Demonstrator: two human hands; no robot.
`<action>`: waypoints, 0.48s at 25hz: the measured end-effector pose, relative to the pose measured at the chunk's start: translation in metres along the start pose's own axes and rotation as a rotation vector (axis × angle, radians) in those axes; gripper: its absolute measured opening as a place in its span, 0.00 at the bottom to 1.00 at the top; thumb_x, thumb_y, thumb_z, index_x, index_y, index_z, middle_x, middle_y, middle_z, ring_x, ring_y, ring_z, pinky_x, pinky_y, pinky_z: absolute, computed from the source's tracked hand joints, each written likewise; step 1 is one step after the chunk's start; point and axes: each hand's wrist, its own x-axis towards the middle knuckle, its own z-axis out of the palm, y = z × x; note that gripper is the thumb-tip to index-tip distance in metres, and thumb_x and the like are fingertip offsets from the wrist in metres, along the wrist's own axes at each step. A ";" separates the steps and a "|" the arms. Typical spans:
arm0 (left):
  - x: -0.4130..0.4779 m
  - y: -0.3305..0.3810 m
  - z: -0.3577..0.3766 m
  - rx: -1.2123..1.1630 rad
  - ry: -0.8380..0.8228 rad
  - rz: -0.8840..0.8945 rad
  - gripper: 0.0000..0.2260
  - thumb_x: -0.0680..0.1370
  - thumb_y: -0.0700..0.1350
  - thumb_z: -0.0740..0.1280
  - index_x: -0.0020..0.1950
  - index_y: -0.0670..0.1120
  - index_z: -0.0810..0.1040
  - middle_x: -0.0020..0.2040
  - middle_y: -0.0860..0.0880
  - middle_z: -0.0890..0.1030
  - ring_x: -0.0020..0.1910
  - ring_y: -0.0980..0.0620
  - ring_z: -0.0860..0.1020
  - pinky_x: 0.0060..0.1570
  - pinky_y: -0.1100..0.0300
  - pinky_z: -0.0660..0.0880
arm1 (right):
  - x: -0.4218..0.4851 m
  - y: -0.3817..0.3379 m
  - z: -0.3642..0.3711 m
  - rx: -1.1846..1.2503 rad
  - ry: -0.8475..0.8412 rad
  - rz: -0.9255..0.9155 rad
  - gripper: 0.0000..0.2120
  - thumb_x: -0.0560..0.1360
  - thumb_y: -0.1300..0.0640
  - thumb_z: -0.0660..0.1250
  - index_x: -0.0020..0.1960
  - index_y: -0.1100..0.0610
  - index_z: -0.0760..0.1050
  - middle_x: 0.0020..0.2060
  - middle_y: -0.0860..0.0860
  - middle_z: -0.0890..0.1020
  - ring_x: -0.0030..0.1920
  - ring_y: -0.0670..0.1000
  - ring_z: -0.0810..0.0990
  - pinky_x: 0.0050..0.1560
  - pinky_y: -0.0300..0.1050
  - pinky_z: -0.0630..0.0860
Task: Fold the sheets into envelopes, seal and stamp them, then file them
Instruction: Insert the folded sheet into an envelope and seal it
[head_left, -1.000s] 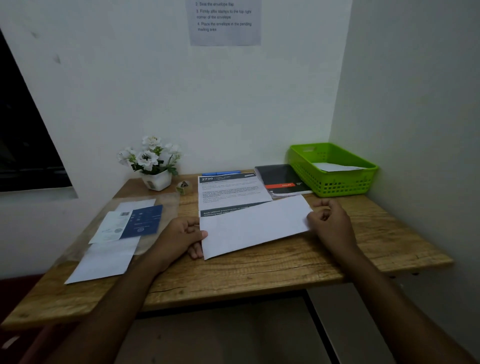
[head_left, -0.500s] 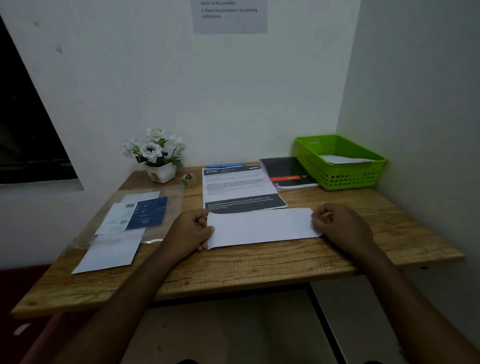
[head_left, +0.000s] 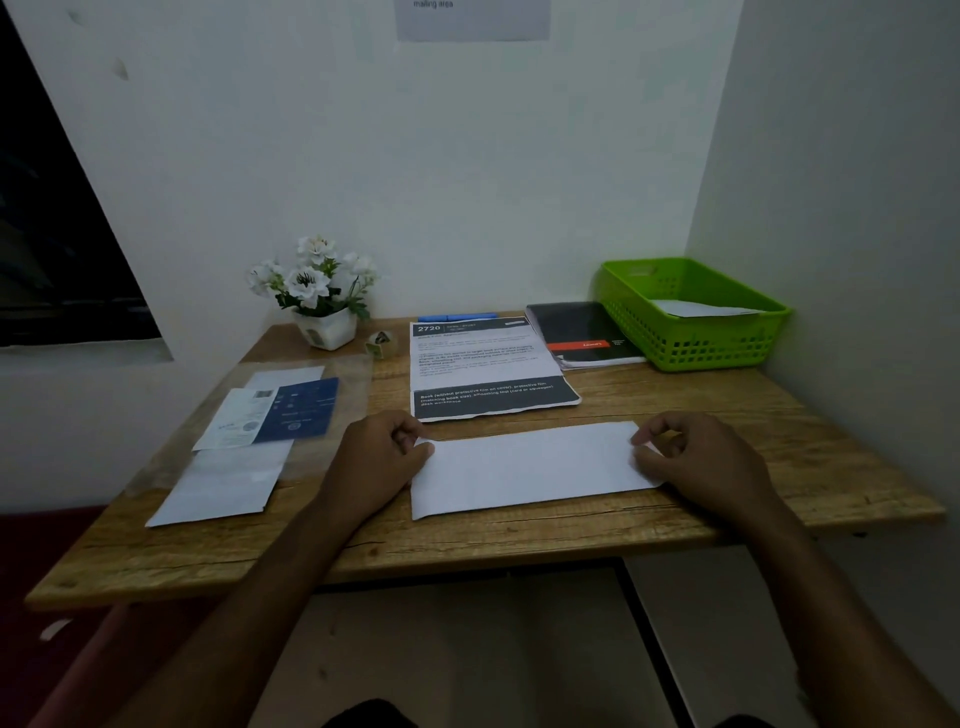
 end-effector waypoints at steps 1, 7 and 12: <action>-0.001 0.000 0.000 0.029 0.014 0.012 0.04 0.72 0.41 0.72 0.46 0.47 0.81 0.36 0.51 0.79 0.34 0.58 0.75 0.34 0.68 0.69 | -0.001 0.000 0.000 -0.012 0.005 -0.005 0.04 0.69 0.44 0.73 0.41 0.42 0.79 0.33 0.41 0.78 0.34 0.42 0.74 0.32 0.40 0.65; 0.000 0.001 0.001 0.091 0.056 0.029 0.05 0.72 0.41 0.72 0.47 0.46 0.83 0.41 0.52 0.80 0.38 0.60 0.74 0.36 0.71 0.66 | -0.004 -0.003 0.003 -0.058 0.095 0.016 0.08 0.70 0.40 0.69 0.39 0.43 0.77 0.35 0.38 0.77 0.37 0.40 0.74 0.33 0.38 0.63; 0.003 -0.004 0.003 0.109 0.082 0.048 0.05 0.71 0.39 0.72 0.46 0.47 0.81 0.44 0.53 0.78 0.40 0.62 0.72 0.37 0.75 0.65 | -0.005 0.000 0.003 -0.049 0.114 0.050 0.08 0.70 0.41 0.70 0.38 0.44 0.77 0.31 0.42 0.78 0.35 0.44 0.75 0.34 0.41 0.65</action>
